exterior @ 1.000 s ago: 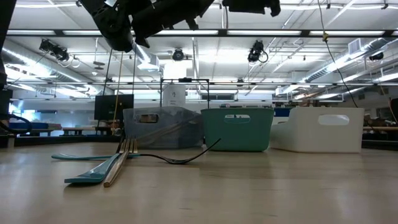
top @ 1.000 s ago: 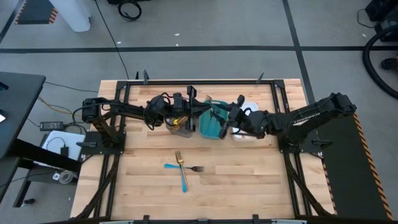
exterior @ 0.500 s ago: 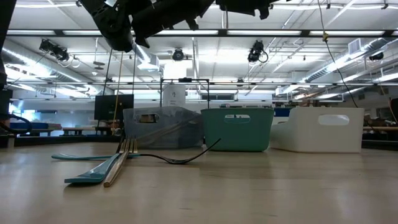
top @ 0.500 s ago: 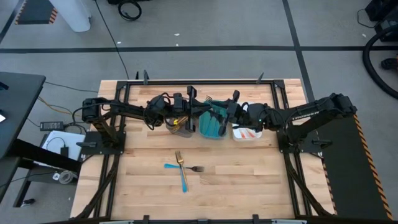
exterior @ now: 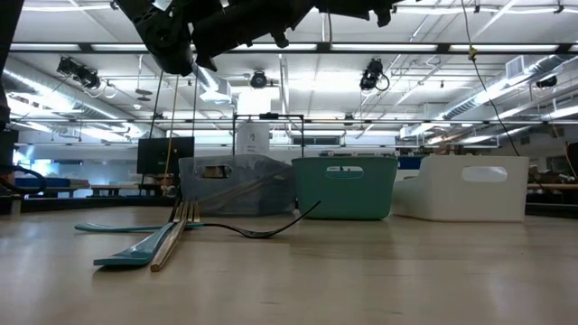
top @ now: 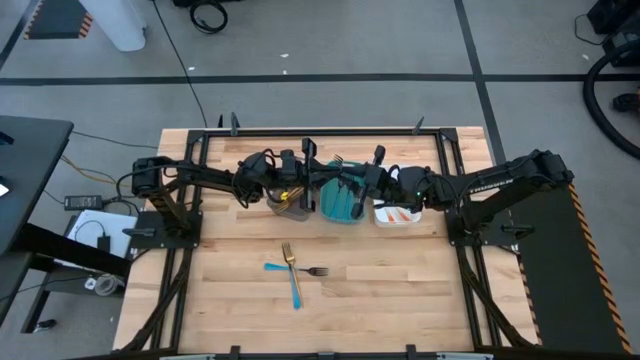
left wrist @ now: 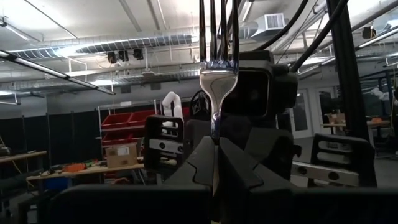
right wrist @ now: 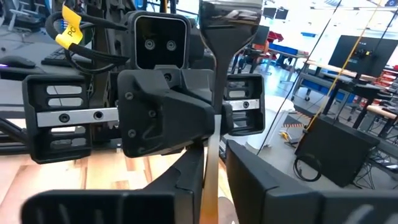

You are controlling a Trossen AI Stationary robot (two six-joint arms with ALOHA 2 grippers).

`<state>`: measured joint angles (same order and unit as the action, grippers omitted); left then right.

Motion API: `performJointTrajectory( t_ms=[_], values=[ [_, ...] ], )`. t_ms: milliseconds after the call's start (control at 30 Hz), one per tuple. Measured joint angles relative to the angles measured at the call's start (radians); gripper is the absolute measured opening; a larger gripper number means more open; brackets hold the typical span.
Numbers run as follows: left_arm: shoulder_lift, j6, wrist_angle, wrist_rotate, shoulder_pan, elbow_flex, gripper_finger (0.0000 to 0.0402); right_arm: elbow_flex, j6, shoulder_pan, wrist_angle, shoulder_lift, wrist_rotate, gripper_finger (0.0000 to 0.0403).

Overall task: Sort silverware by color (type)
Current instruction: Put the orange fork into the white bin

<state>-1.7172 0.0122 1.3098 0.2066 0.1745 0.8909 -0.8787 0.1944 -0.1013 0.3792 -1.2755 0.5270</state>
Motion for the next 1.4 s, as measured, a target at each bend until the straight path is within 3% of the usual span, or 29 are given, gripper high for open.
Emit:
performJointTrajectory(
  t_ms=[267,733,1167,1400],
  values=[
    [0.000,0.004,-0.007,0.000,0.000,0.000,0.0018,0.000,-0.011,0.000,-0.011,0.000,0.003,0.0023],
    [0.000,0.000,-0.026,-0.007,0.003,0.000,0.0041,0.000,-0.015,0.000,-0.020,0.000,0.007,0.0025],
    [0.000,0.010,-0.028,-0.010,0.006,0.000,0.0132,0.000,-0.016,0.000,-0.017,0.000,0.008,0.0030],
    [0.000,0.027,-0.038,-0.010,0.023,0.000,0.0158,0.000,-0.019,-0.001,-0.014,0.000,0.007,0.0031]
  ],
)
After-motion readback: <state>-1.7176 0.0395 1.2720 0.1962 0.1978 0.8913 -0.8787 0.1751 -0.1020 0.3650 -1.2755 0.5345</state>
